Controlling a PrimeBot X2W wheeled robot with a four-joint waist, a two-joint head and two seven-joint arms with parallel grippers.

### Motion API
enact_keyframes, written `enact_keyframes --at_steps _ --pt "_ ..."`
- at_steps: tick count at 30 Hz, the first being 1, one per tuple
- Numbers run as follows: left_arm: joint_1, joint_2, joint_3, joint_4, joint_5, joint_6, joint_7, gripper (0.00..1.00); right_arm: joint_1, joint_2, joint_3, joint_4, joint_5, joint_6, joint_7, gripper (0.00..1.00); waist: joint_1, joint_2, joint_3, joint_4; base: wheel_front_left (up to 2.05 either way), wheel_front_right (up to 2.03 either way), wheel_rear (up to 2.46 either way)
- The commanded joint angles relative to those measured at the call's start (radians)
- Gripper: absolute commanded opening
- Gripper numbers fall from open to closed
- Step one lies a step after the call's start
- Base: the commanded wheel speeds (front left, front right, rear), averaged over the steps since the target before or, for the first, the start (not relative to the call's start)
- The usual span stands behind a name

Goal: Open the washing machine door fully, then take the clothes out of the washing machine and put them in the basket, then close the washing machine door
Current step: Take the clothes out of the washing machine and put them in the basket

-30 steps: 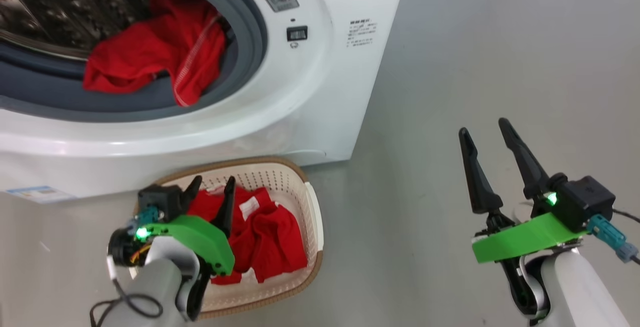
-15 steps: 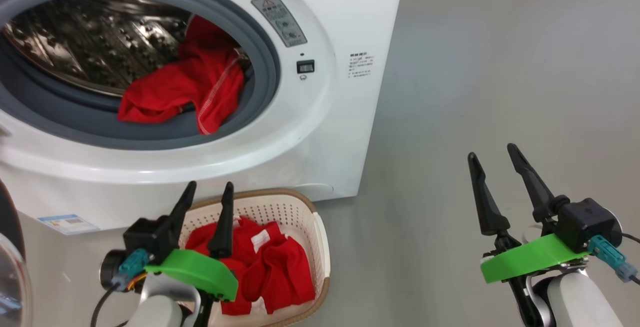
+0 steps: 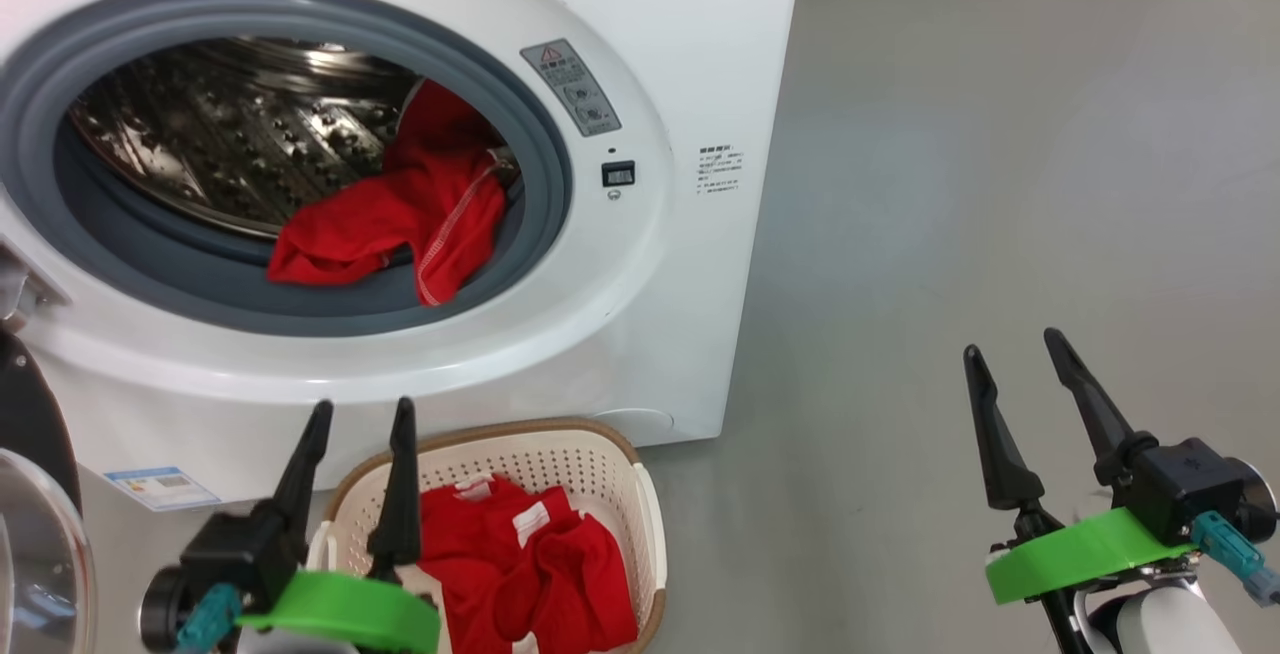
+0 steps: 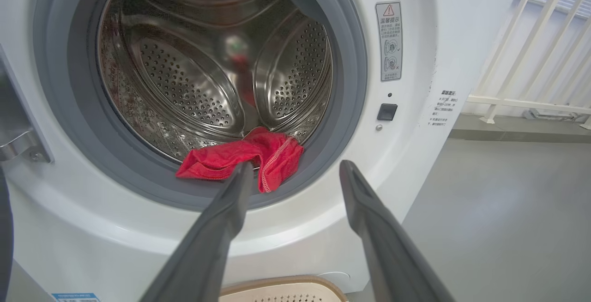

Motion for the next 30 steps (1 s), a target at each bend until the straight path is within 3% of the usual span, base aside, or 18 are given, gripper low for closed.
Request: enact_keyframes --at_steps 1,14,30 --pt "0.013 0.032 0.042 -0.043 0.017 0.013 -0.008 1.00 0.000 -0.002 0.013 -0.031 -0.005 0.006 -0.006 1.00 0.0000 0.0000 -0.013 -0.001 0.00 0.00 0.00" --pt "0.120 0.049 0.067 -0.130 0.025 0.059 -0.007 1.00 0.090 -0.002 -0.004 -0.061 0.019 0.006 -0.006 1.00 0.0000 0.0000 -0.067 0.015 0.00 0.00 0.00" --pt "0.143 0.056 0.055 -0.154 0.022 0.073 0.005 1.00 0.113 -0.002 0.013 -0.065 0.030 0.006 -0.006 1.00 0.0000 0.0000 -0.079 0.022 0.00 0.00 0.00"
